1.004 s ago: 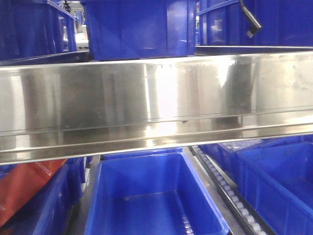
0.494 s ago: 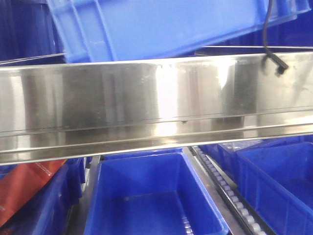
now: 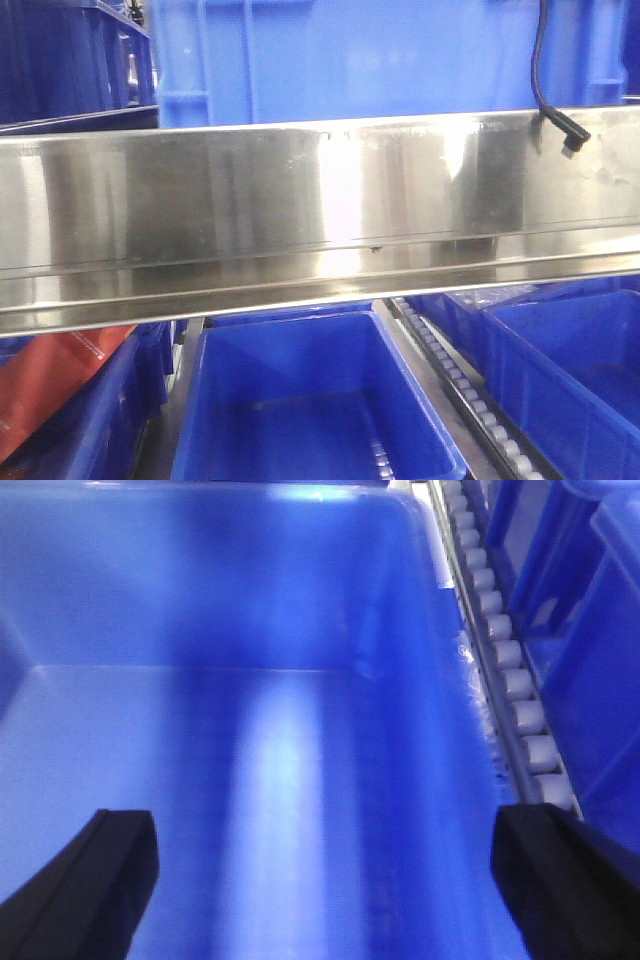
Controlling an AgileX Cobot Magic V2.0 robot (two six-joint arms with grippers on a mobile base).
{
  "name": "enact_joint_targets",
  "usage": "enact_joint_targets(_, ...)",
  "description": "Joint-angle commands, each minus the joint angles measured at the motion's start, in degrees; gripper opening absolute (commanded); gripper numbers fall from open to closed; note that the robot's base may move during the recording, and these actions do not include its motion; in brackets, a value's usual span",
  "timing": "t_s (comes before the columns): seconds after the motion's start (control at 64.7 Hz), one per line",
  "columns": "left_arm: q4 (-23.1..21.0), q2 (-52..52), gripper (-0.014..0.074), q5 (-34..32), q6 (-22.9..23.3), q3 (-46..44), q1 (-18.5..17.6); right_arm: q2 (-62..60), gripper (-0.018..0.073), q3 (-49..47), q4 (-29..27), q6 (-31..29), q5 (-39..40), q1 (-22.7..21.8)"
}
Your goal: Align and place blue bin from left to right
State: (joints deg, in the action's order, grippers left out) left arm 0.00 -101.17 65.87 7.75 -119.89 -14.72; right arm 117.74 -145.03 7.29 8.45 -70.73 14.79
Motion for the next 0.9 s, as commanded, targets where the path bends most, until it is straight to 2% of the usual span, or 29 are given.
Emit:
enact_joint_targets(0.0, 0.5, 1.1, 0.0588, 0.5, 0.0, -1.6, -0.3, -2.7, 0.0521, -0.6, 0.9, -0.6, 1.6, -0.3)
enact_joint_targets(0.124, 0.5, 2.7, 0.0560, 2.0, 0.0, -3.3, -0.3, -5.1, 0.0406, -0.7, 0.9, -0.6, 1.6, -0.3)
enact_joint_targets(0.17, 0.5, 3.7, 0.0535, 2.2, 0.0, -3.6, -0.3, -6.1, 0.0340, -0.7, 0.9, -0.6, 1.1, -0.3)
enact_joint_targets(0.216, 0.6, 4.8, 0.0485, 2.3, 0.0, -3.6, -0.3, -7.2, 0.0235, -0.7, 0.9, -0.6, 0.8, -0.3)
enact_joint_targets(0.294, 1.7, 6.5, 0.0358, 2.7, 0.0, -3.6, -0.3, -8.6, 0.0092, -0.7, 0.9, -0.6, 0.8, -0.3)
enact_joint_targets(0.355, 2.3, 8.0, 0.0209, 3.0, -0.1, -3.6, -0.3, -9.6, -0.0038, -0.7, 0.9, -0.6, 0.8, -0.3)
enact_joint_targets(0.402, 3.1, 8.9, 0.0114, 3.2, -0.1, -3.6, -0.3, -10.2, -0.0098, -0.7, 0.9, -0.6, 0.8, -0.3)
enact_joint_targets(0.479, 4.3, 10.3, -0.0041, 3.3, -0.2, -3.4, -0.3, -10.7, -0.0085, -0.7, 0.9, -0.6, 0.8, -0.3)
enact_joint_targets(0.556, 6.0, 12.1, 0.0000, 3.4, -0.2, -2.1, -0.3, -10.7, -0.0085, -0.7, 0.9, -0.6, 0.8, -0.3)
enact_joint_targets(0.726, 8.2, 15.9, 0.0001, 1.1, -0.2, 4.7, -0.3, -10.7, -0.0087, -0.6, 0.9, -0.5, 0.8, -0.3)
enact_joint_targets(0.881, 6.7, 22.0, 0.0001, -8.9, -0.2, 17.1, -0.3, -10.1, -0.0087, -0.2, 1.4, -0.5, 0.8, -0.3)
